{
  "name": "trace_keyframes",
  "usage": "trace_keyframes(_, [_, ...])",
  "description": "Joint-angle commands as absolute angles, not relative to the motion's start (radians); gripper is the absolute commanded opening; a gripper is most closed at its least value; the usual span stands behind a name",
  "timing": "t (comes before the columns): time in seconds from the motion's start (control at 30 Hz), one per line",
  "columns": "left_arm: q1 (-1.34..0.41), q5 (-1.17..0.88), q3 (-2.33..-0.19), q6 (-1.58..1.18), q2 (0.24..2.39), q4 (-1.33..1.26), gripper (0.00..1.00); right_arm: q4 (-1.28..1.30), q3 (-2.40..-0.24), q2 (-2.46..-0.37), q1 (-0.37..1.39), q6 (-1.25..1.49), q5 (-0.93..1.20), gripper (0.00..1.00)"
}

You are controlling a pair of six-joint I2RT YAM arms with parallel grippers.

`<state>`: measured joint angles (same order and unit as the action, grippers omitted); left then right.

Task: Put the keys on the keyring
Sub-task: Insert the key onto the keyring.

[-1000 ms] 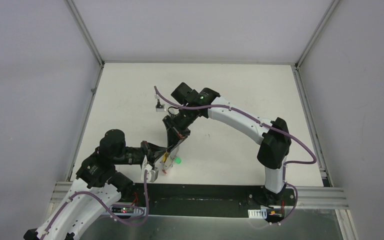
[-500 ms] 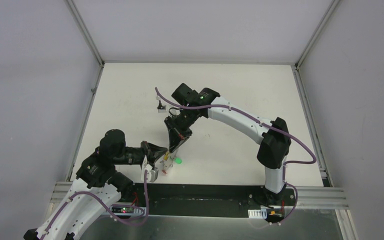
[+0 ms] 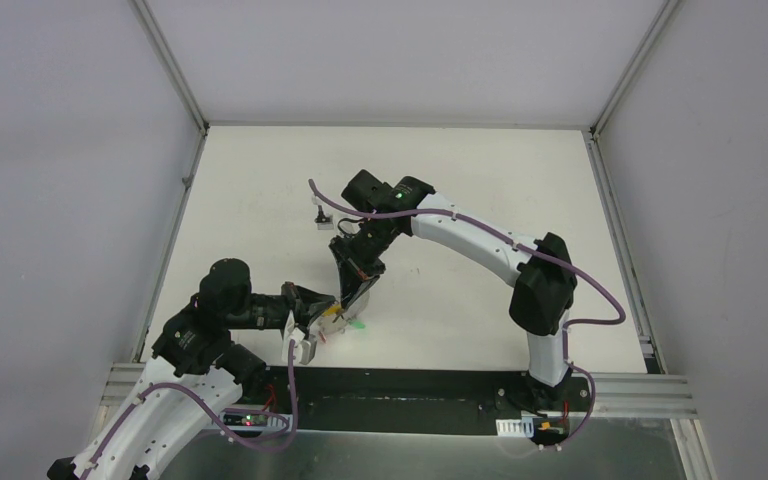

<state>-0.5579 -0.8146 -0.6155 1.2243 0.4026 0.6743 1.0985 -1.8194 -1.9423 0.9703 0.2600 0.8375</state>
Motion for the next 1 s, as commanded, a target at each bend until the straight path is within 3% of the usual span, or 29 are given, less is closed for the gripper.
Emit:
trace_keyframes(0.0, [-0.57, -0.859, -0.655, 1.255, 0.4, 0.637, 0.0, 1.098, -1.869, -1.921, 0.969, 0.244, 0.833, 0.0])
trace_keyframes(0.67, [-0.569, -0.859, -0.654, 1.254, 0.394, 0.638, 0.0, 1.161, -1.851, -1.906, 0.968, 0.192, 0.683, 0.0])
trace_keyframes(0.87, [-0.569, -0.86, -0.652, 1.247, 0.39, 0.637, 0.0, 1.112, -1.84, -1.866, 0.968, 0.173, 0.721, 0.04])
trace_keyframes(0.97, [-0.569, -0.859, -0.65, 1.249, 0.39, 0.638, 0.0, 1.063, -1.824, -1.837, 0.968, 0.163, 0.779, 0.0])
